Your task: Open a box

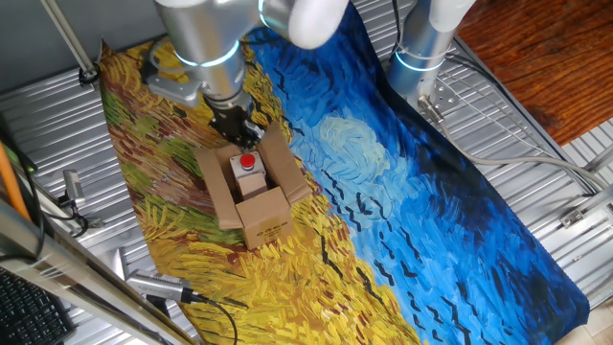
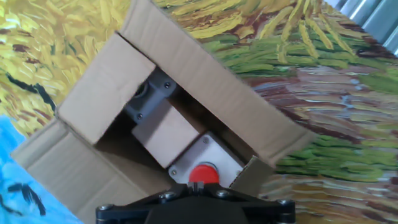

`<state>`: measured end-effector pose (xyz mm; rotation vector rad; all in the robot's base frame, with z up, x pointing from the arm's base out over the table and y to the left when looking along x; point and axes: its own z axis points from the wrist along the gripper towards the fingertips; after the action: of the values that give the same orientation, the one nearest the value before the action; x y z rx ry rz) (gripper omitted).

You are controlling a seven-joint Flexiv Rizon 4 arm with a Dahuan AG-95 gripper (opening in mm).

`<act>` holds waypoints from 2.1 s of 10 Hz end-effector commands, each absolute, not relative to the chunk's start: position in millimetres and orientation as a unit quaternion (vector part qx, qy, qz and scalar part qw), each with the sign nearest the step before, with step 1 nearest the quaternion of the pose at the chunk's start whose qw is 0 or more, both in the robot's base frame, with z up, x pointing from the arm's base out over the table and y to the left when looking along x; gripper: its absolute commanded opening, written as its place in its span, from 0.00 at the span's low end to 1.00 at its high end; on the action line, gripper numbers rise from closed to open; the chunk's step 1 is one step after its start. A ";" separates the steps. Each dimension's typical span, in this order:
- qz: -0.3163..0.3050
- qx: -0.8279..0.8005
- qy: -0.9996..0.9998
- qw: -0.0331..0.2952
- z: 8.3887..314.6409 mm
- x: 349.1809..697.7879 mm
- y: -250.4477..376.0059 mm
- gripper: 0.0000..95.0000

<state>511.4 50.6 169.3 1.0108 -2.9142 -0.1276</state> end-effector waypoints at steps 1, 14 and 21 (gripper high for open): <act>-0.032 0.340 -0.939 0.031 175.9 511.3 39.0 0.00; -0.024 0.375 -0.927 0.017 150.6 510.6 3.4 0.00; -0.034 0.323 -0.946 0.013 164.6 525.9 48.2 0.00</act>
<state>526.4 47.7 165.0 1.0287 -2.9355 -0.1082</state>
